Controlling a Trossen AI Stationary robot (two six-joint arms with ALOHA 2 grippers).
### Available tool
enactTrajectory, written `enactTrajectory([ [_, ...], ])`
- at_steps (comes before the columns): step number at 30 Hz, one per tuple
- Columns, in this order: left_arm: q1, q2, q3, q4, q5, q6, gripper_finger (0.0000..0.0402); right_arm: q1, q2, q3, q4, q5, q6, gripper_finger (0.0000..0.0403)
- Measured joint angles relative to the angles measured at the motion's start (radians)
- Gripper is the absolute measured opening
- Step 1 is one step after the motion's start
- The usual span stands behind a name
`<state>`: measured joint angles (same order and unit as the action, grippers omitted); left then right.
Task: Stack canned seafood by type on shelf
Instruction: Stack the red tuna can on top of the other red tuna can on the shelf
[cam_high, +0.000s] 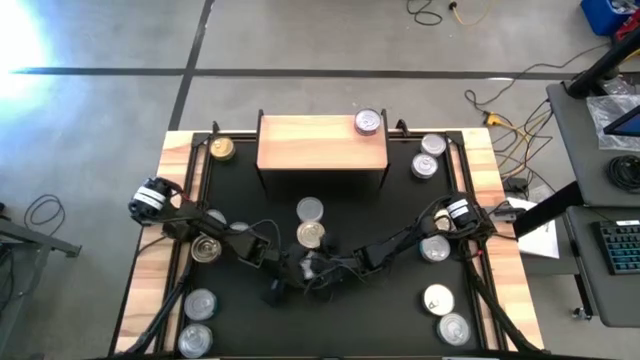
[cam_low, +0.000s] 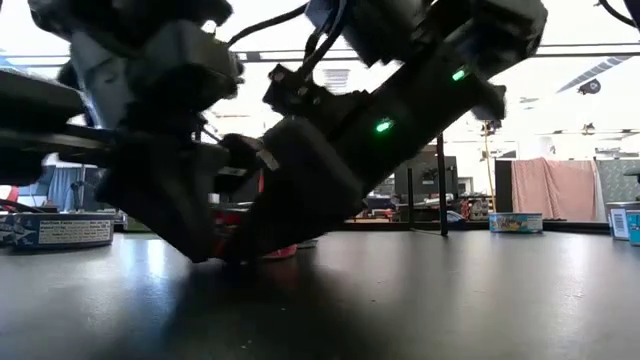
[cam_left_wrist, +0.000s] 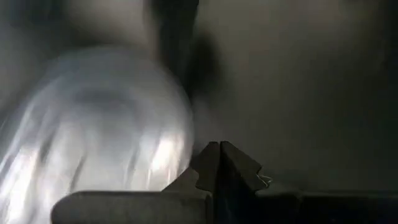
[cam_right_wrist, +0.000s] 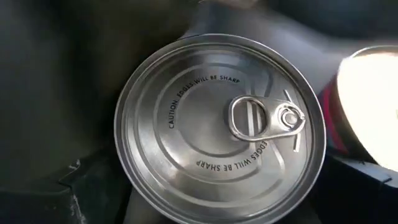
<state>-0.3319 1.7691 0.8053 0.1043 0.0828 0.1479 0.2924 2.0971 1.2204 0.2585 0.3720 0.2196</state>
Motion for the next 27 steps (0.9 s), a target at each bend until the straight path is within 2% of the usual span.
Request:
enactTrajectory([
  [4, 0.011, 0.064, 0.066, 0.049, 0.021, 0.005, 0.0000, -0.005, 0.007, -0.004, 0.056, 0.030, -0.015, 0.0400],
  [8, 0.010, 0.101, 0.135, -0.046, 0.011, 0.024, 0.0000, 0.004, 0.005, -0.019, 0.034, 0.072, 0.036, 0.0400],
  [12, 0.015, 0.078, 0.167, -0.181, 0.042, 0.001, 0.0000, 0.006, 0.003, -0.033, 0.037, 0.059, 0.087, 0.0400],
  [21, 0.014, -0.161, 0.152, -0.570, 0.066, -0.092, 0.0000, 0.024, -0.008, -0.040, 0.004, 0.048, 0.149, 0.0393],
  [27, 0.014, -0.356, 0.091, -0.685, -0.062, -0.216, 0.0000, 0.028, -0.055, -0.043, -0.093, 0.009, 0.161, 0.0360],
])
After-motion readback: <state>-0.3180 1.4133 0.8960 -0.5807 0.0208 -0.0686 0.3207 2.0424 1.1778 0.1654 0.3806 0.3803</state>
